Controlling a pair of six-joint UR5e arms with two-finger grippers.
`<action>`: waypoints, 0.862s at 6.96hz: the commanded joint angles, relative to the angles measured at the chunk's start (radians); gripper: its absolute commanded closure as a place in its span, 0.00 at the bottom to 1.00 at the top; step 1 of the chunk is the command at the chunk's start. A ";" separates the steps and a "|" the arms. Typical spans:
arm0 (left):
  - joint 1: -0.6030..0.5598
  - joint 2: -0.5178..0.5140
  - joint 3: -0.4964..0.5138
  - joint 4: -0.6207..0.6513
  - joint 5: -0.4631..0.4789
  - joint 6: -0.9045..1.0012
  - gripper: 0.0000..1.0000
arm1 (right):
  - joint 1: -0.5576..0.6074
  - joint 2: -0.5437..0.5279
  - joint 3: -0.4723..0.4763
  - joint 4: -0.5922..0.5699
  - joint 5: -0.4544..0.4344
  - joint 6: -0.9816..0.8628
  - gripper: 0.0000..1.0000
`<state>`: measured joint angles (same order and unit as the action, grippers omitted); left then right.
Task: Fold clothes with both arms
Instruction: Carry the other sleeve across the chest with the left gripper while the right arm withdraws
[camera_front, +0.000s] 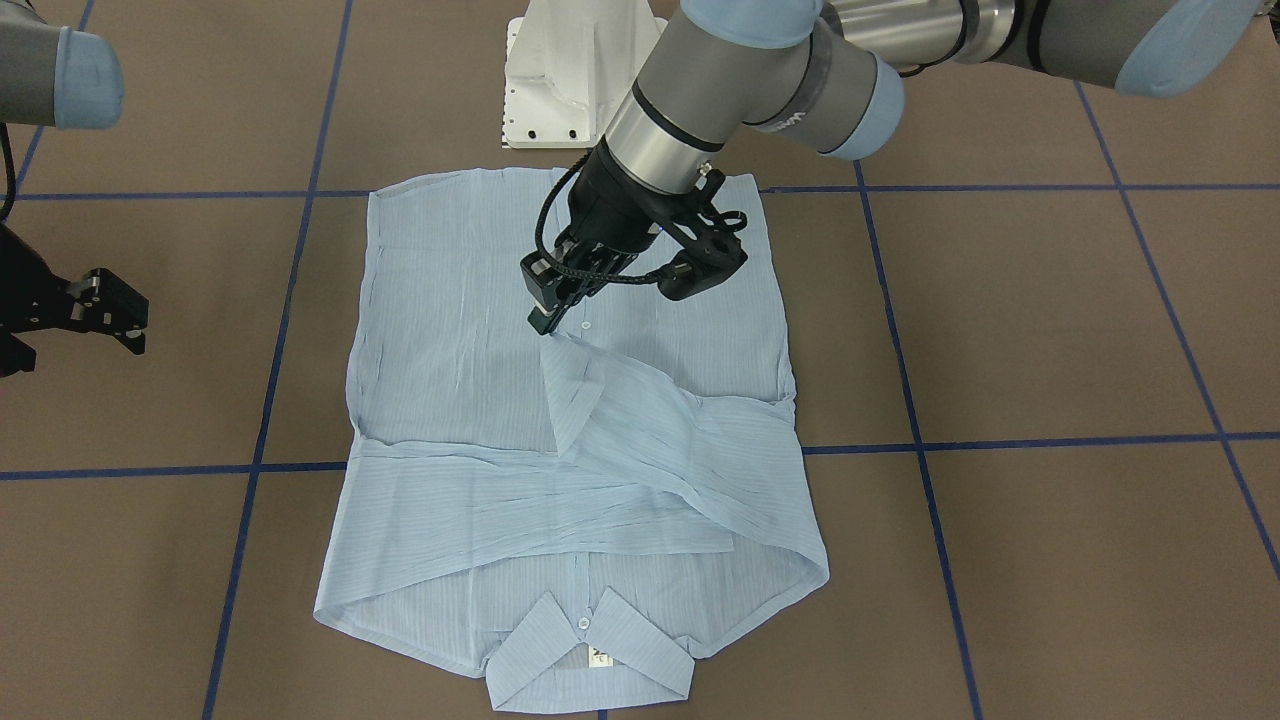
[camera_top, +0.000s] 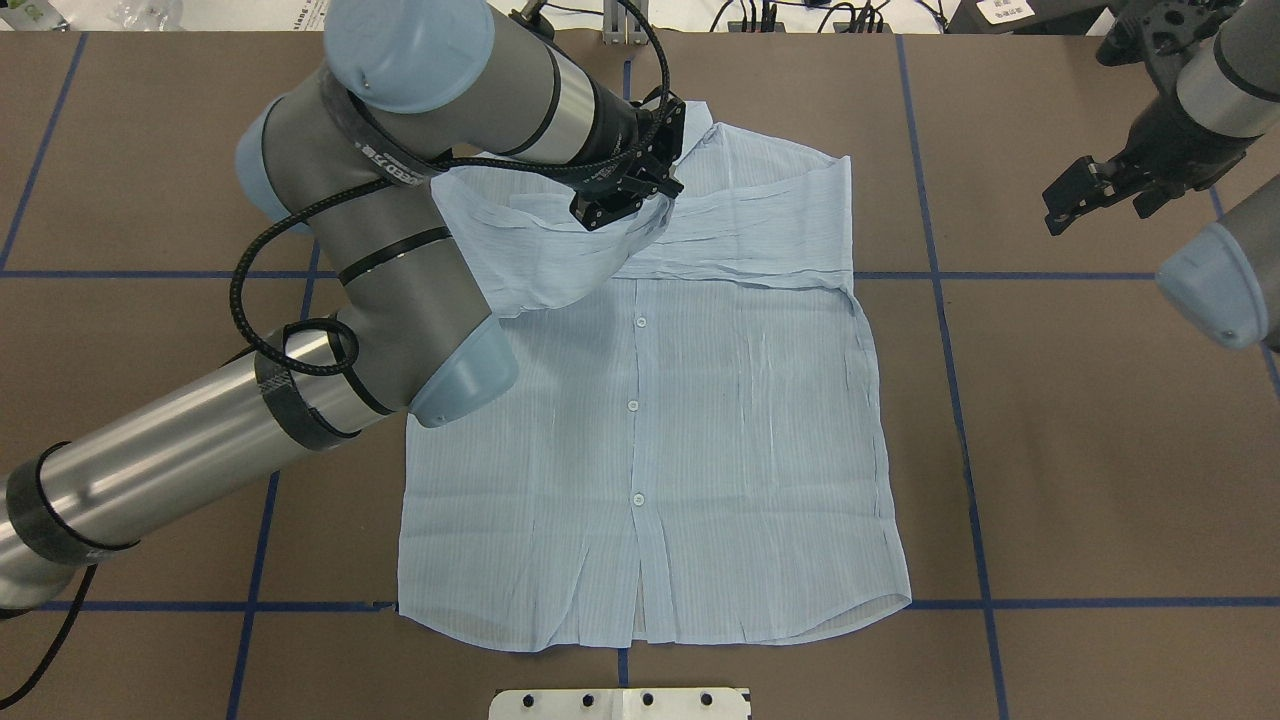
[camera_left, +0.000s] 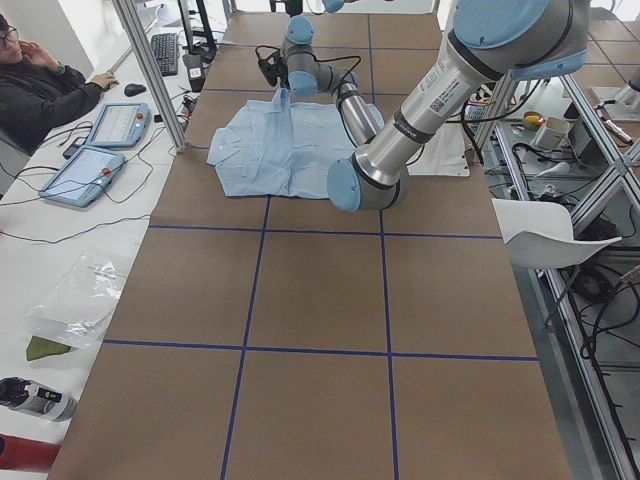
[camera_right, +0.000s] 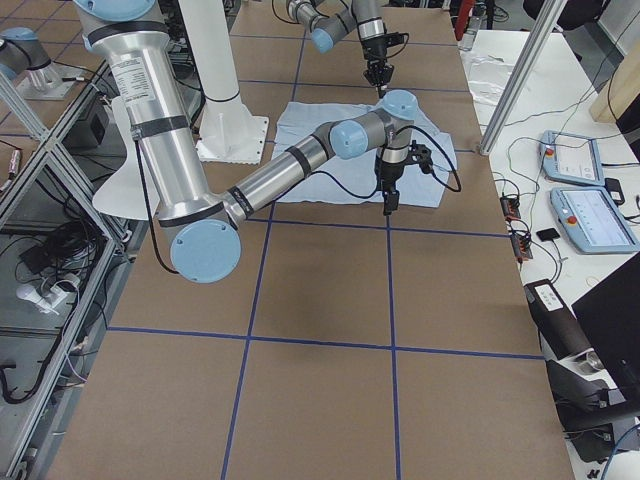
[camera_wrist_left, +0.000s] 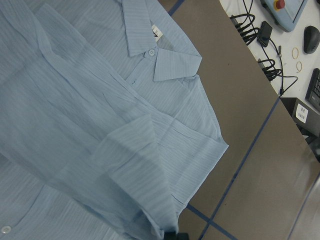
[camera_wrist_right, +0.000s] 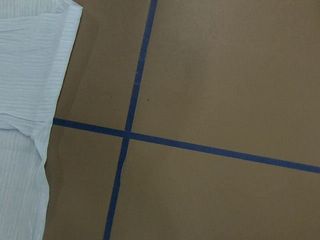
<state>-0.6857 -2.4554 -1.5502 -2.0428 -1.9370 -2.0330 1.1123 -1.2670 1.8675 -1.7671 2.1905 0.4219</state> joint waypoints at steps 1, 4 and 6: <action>0.020 0.006 0.016 -0.013 0.026 -0.035 1.00 | -0.002 0.000 0.001 0.000 0.000 0.001 0.00; 0.078 -0.031 0.149 -0.123 0.113 -0.061 1.00 | -0.003 0.003 -0.005 0.001 -0.002 0.003 0.00; 0.135 -0.155 0.357 -0.178 0.189 -0.062 1.00 | -0.003 0.002 -0.007 0.000 -0.002 0.005 0.00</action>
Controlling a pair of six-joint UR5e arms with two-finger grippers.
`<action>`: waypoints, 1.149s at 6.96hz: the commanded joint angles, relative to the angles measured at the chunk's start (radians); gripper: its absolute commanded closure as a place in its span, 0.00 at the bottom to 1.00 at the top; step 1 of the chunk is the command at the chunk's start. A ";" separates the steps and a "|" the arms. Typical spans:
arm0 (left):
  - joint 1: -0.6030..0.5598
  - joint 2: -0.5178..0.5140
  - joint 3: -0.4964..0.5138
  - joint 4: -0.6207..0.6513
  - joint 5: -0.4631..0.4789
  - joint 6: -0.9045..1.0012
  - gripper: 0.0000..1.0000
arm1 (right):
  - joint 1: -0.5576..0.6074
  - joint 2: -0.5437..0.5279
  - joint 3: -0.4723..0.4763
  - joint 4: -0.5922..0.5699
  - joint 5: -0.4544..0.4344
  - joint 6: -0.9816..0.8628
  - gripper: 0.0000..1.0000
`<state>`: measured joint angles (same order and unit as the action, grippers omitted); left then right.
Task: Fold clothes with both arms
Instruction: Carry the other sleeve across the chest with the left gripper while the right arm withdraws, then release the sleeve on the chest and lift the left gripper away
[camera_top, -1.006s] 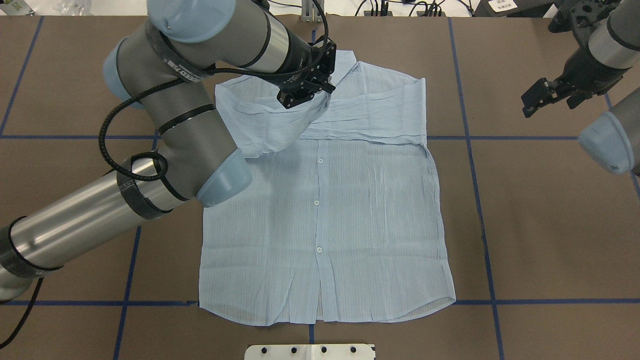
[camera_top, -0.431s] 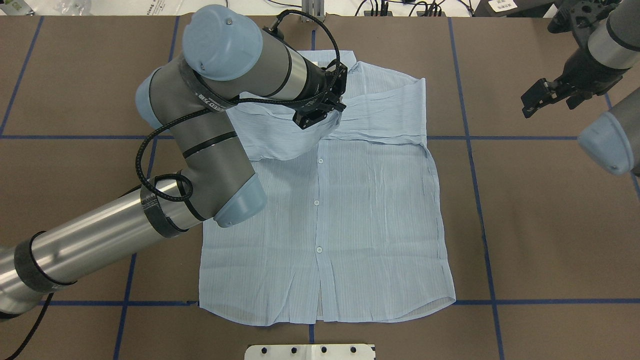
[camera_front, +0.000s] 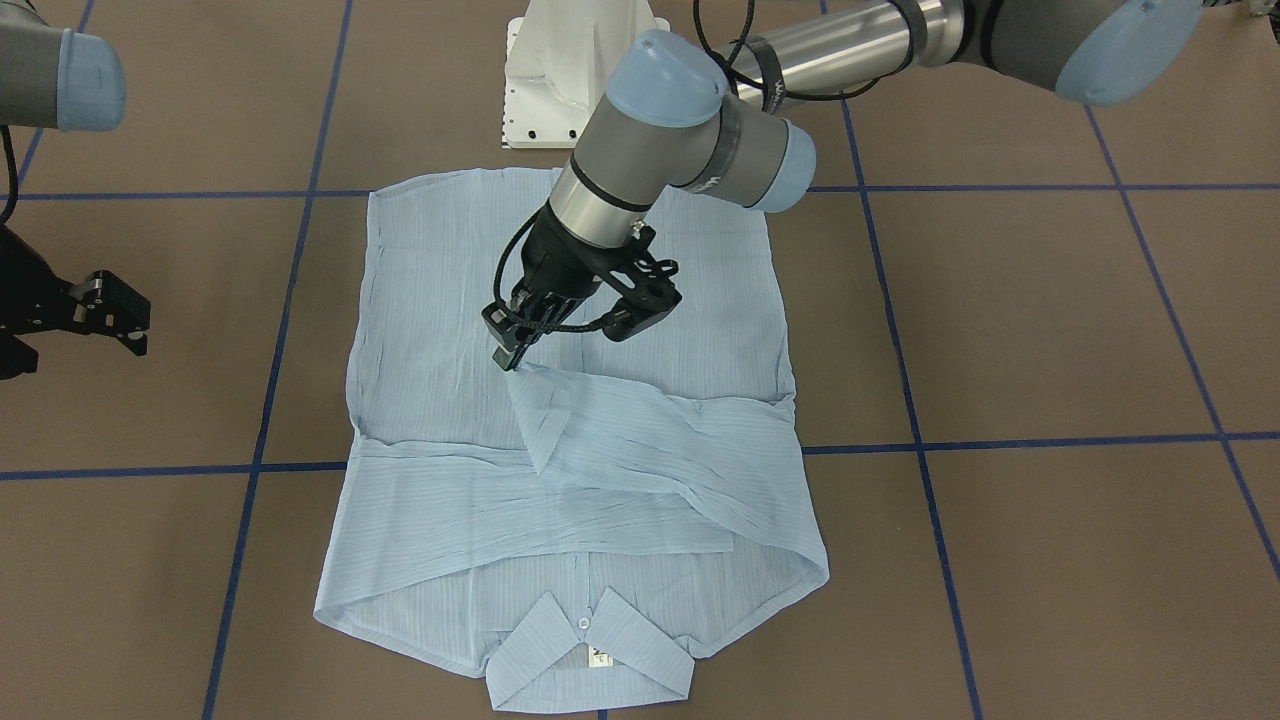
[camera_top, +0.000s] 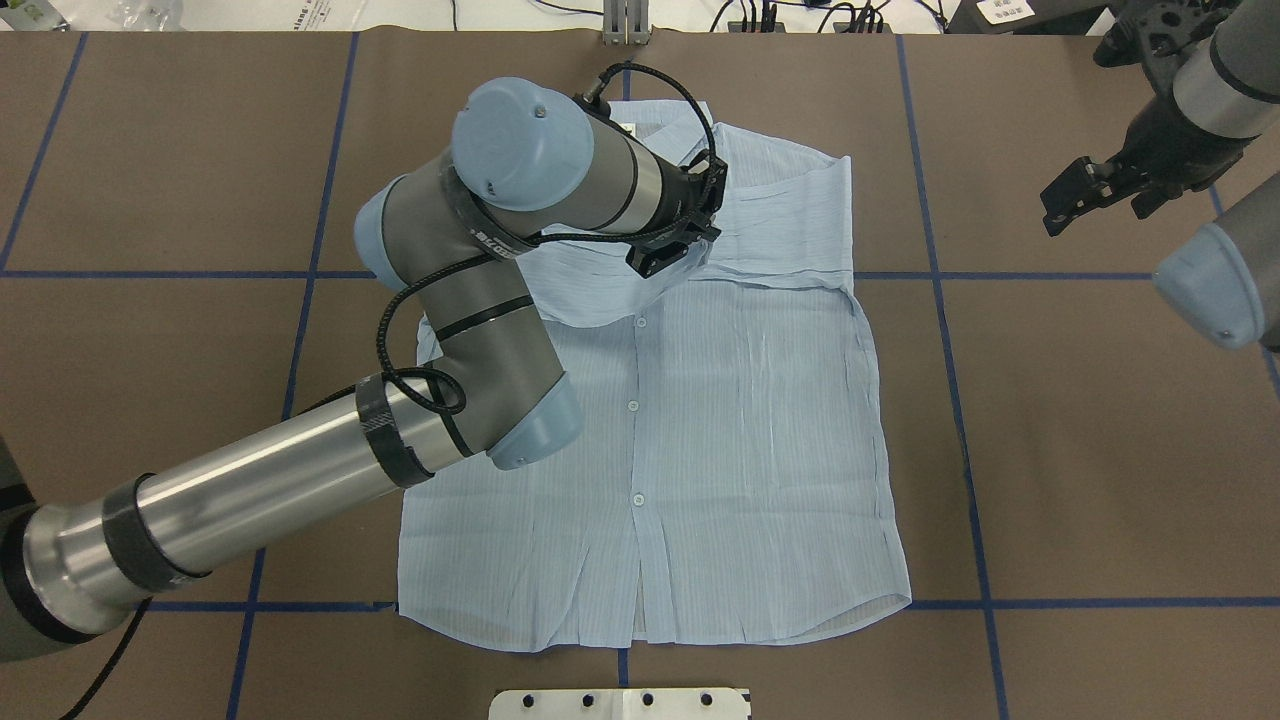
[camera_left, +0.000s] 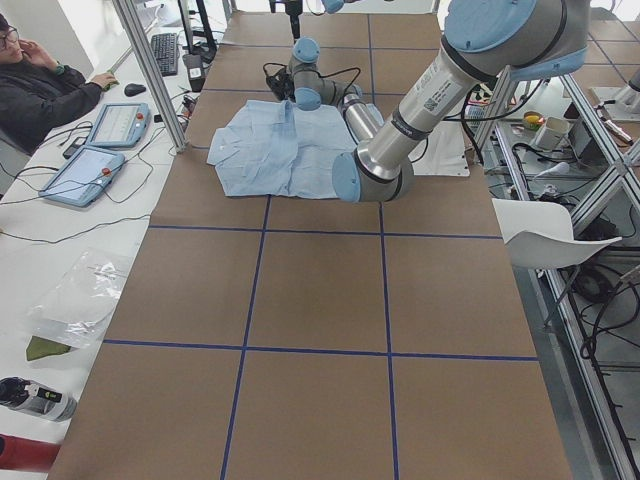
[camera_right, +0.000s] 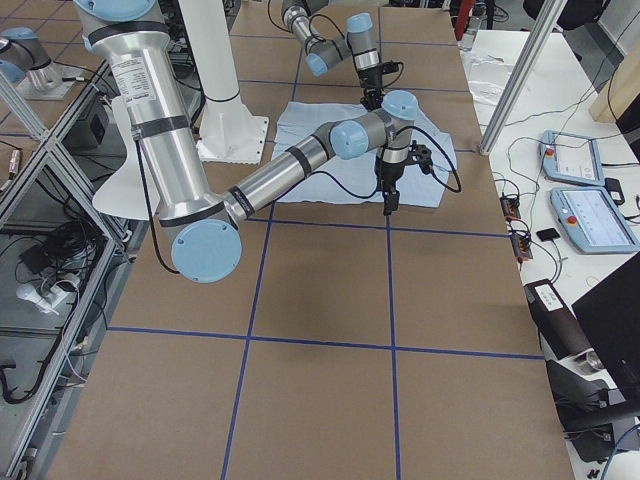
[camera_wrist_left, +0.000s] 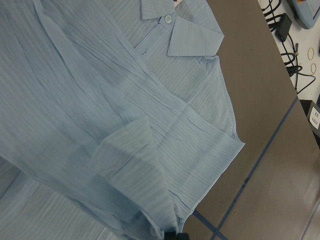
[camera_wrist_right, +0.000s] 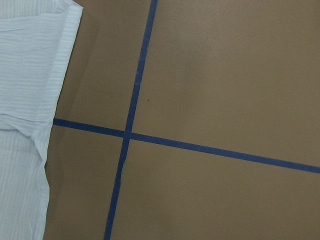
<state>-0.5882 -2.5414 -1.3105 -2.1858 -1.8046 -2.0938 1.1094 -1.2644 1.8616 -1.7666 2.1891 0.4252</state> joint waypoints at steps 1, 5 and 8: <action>0.086 -0.118 0.194 -0.055 0.127 0.006 0.99 | 0.000 -0.003 -0.002 -0.001 0.000 0.000 0.00; 0.105 -0.085 0.192 -0.101 0.136 0.277 0.00 | 0.000 0.005 -0.005 0.010 0.046 0.010 0.00; 0.058 -0.038 0.133 -0.089 0.087 0.297 0.00 | -0.002 0.008 0.017 0.015 0.066 0.014 0.00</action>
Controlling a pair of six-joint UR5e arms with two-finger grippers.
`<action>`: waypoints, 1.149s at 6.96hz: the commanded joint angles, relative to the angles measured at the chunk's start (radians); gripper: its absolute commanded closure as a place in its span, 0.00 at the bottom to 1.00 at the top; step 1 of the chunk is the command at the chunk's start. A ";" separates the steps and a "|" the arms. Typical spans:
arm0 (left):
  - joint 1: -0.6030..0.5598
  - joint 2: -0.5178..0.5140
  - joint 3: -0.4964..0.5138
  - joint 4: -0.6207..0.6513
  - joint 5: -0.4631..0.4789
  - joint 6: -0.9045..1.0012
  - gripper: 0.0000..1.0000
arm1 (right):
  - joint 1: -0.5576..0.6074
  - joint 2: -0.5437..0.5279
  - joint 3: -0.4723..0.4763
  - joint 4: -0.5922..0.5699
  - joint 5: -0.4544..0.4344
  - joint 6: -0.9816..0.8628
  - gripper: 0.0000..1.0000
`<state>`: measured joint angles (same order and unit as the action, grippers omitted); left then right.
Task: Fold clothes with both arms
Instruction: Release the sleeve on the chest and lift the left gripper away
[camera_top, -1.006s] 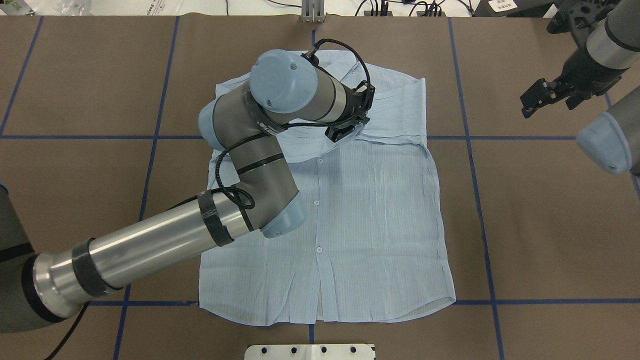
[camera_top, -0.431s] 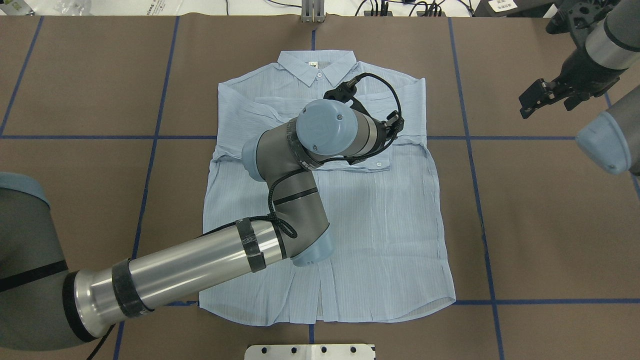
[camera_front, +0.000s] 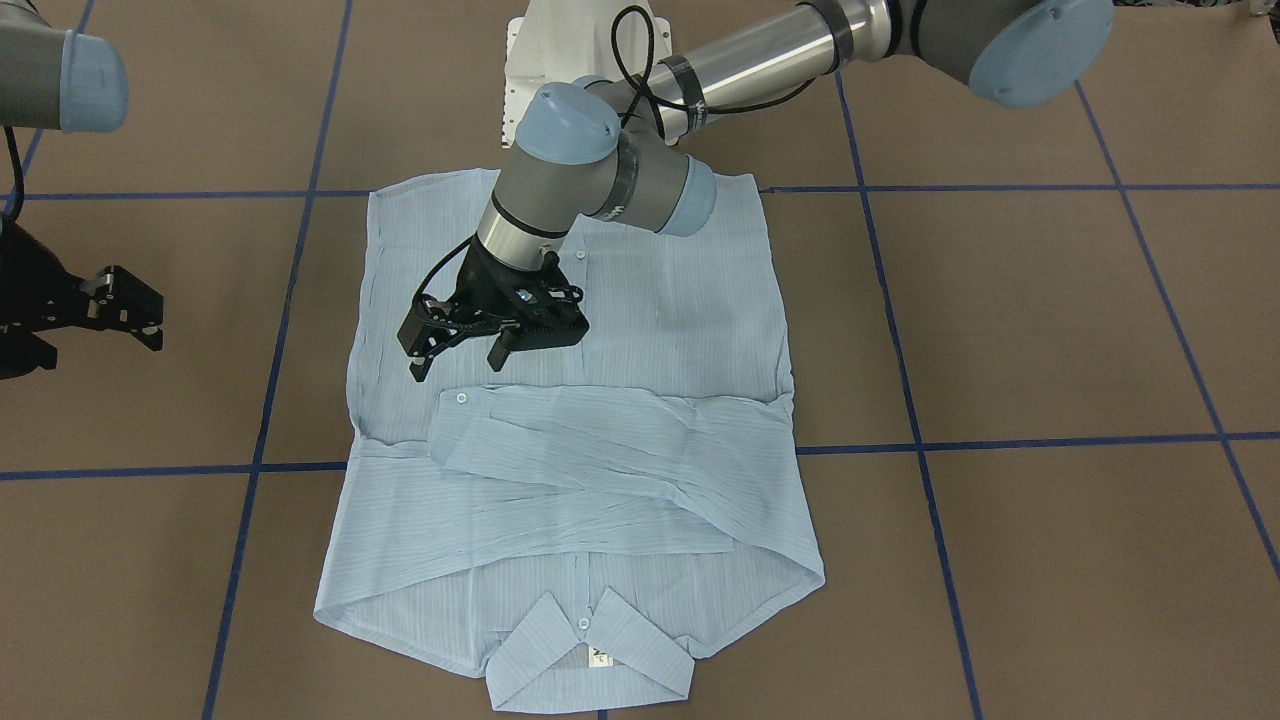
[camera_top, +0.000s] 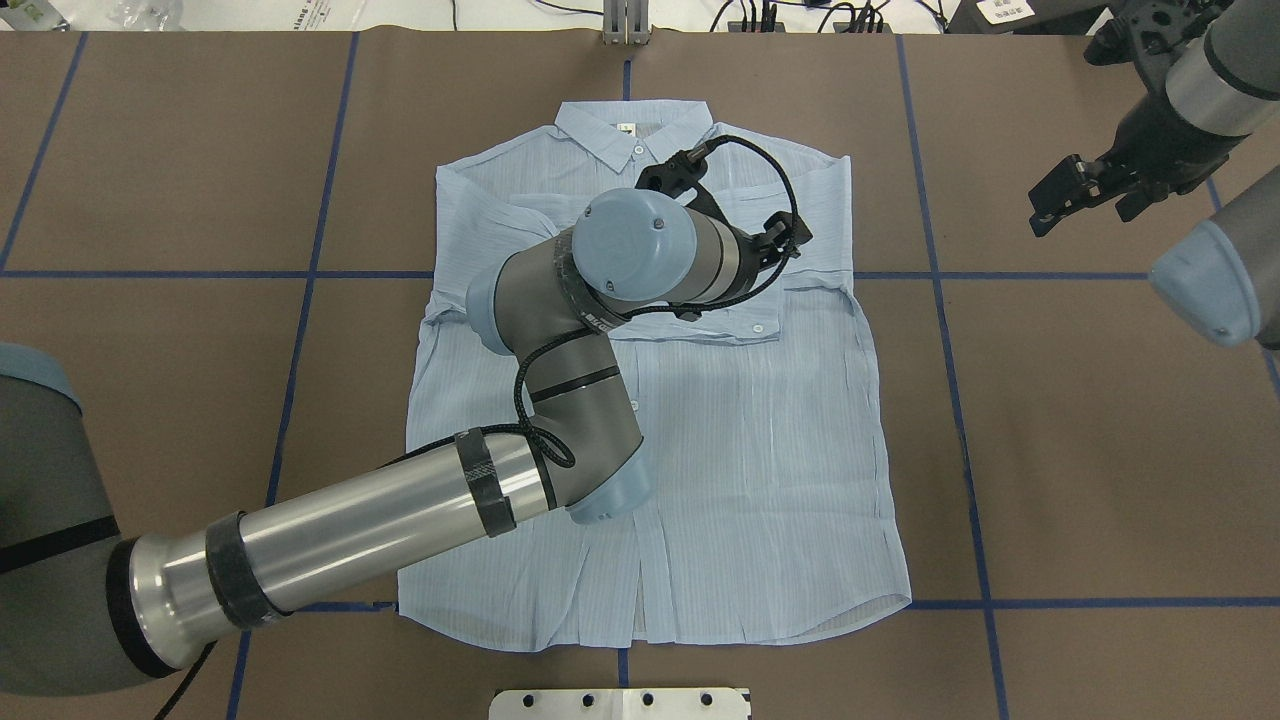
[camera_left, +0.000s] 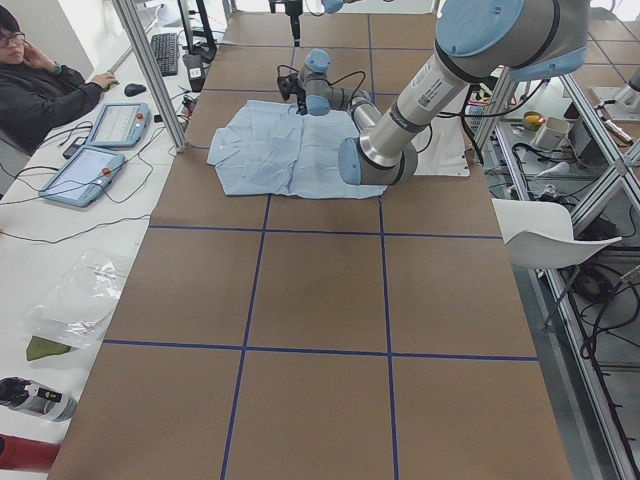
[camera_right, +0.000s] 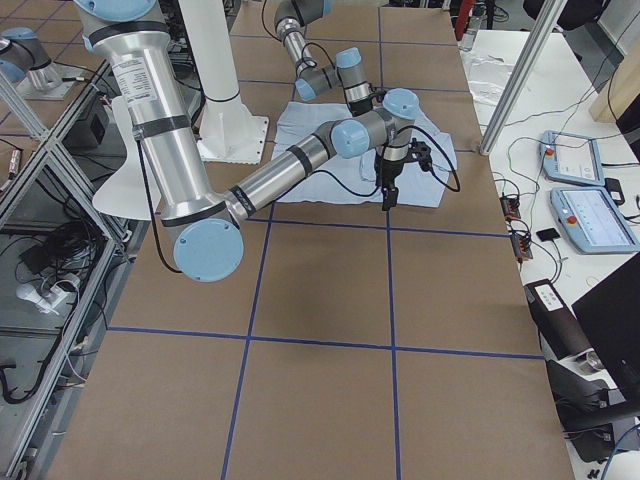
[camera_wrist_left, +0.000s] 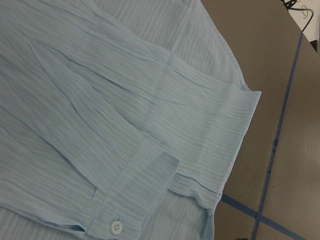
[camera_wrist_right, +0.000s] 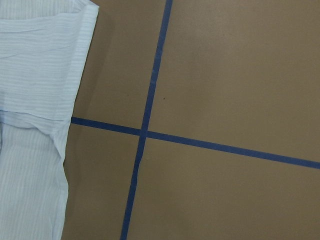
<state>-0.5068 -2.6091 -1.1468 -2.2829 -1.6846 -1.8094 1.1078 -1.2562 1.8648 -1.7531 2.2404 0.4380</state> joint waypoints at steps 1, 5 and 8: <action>-0.048 0.122 -0.177 0.123 -0.077 0.098 0.00 | -0.005 -0.009 0.039 0.003 0.049 0.030 0.00; -0.110 0.433 -0.691 0.504 -0.138 0.381 0.00 | -0.294 -0.180 0.181 0.296 -0.105 0.449 0.00; -0.117 0.622 -0.878 0.507 -0.139 0.452 0.00 | -0.523 -0.365 0.189 0.589 -0.249 0.712 0.00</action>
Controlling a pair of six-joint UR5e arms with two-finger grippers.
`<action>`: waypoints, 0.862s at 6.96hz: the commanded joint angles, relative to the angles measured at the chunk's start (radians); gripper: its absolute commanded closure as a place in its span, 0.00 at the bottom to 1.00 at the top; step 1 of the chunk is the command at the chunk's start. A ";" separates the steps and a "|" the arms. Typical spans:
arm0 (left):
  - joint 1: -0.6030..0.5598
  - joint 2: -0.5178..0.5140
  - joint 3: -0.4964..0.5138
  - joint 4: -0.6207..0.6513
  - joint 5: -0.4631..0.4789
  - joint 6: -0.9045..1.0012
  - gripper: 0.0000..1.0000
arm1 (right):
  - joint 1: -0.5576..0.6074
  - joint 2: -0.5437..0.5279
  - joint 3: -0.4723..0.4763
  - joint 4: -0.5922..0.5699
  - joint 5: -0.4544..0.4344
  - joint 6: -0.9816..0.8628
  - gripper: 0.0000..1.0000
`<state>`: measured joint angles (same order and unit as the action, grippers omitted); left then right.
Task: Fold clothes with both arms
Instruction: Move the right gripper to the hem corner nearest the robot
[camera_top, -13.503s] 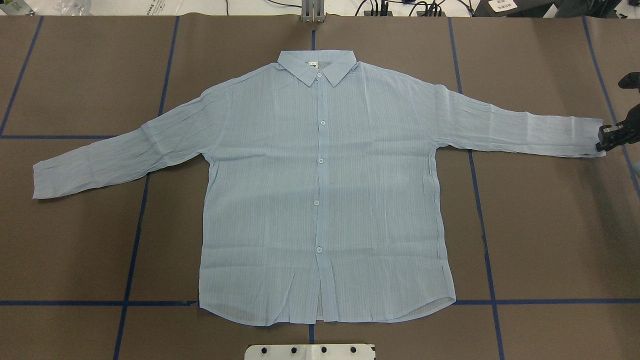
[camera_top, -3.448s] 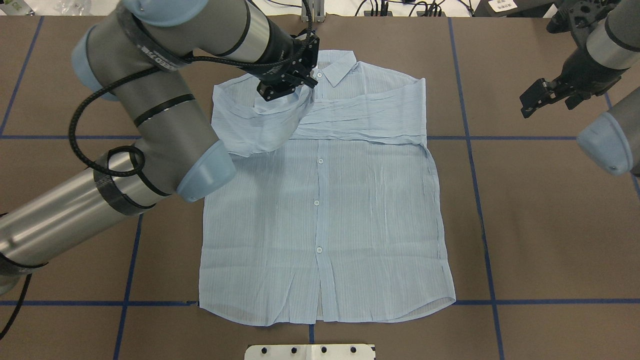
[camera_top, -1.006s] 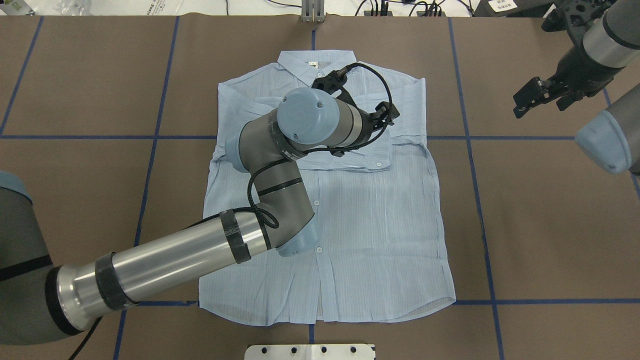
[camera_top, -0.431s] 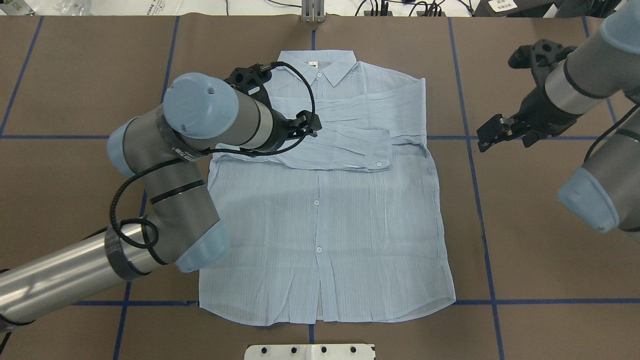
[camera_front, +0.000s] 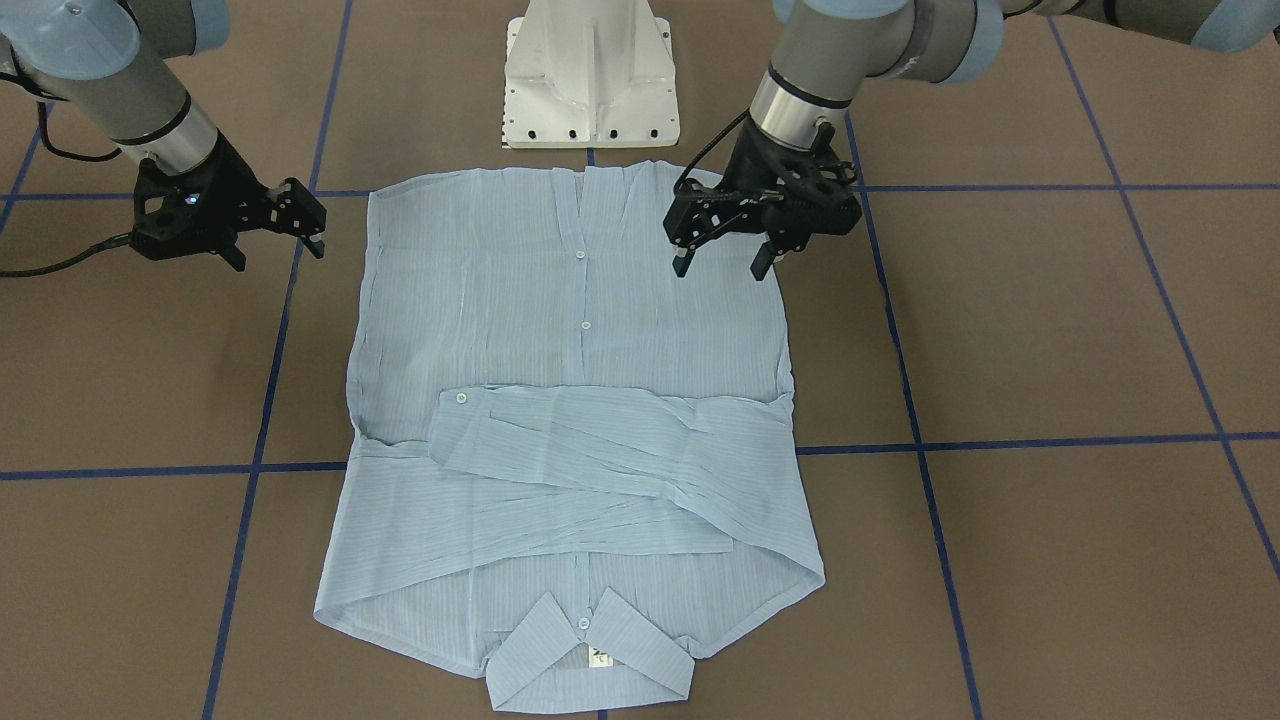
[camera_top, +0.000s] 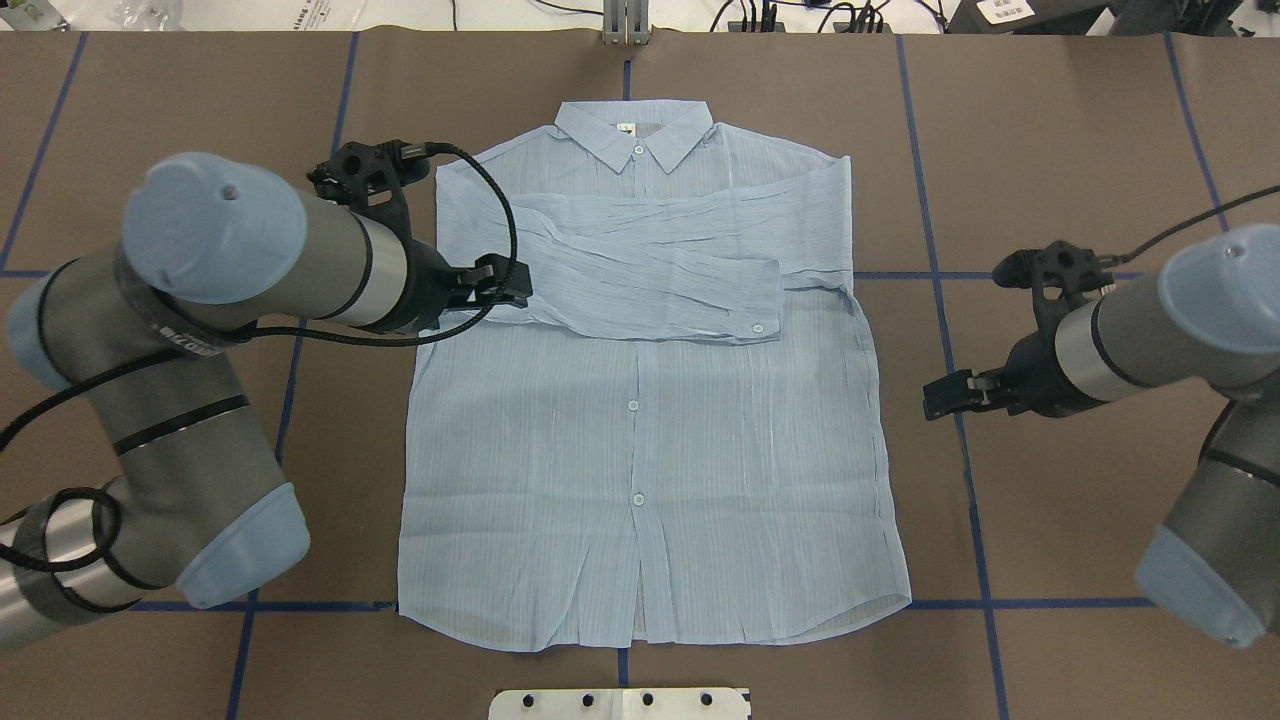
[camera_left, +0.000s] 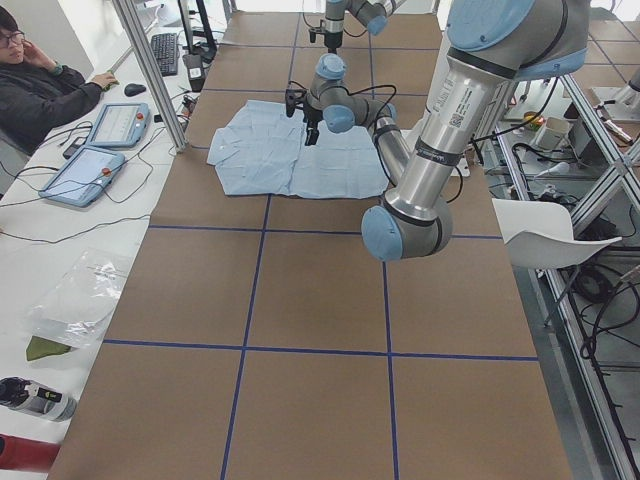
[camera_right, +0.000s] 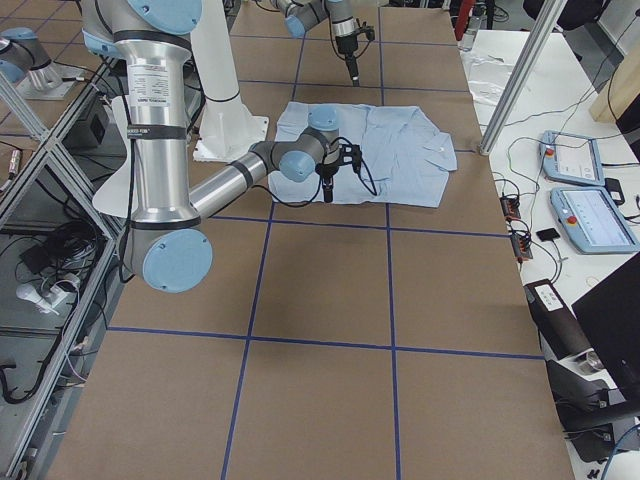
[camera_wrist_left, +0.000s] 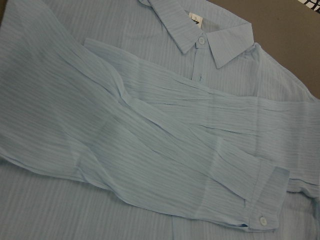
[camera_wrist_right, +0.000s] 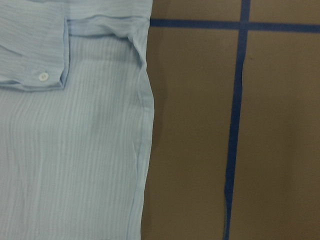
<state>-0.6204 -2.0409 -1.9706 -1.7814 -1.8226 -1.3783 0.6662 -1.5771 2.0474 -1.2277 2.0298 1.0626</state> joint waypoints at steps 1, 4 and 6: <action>-0.004 0.054 -0.060 0.005 -0.001 0.021 0.00 | -0.147 -0.044 0.007 0.063 -0.060 0.155 0.00; -0.004 0.054 -0.068 0.008 -0.001 0.021 0.00 | -0.304 -0.055 0.010 0.062 -0.181 0.261 0.01; -0.004 0.054 -0.068 0.008 -0.001 0.018 0.00 | -0.313 -0.044 -0.012 0.059 -0.168 0.261 0.04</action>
<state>-0.6243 -1.9864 -2.0381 -1.7733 -1.8239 -1.3590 0.3630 -1.6269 2.0474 -1.1678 1.8588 1.3208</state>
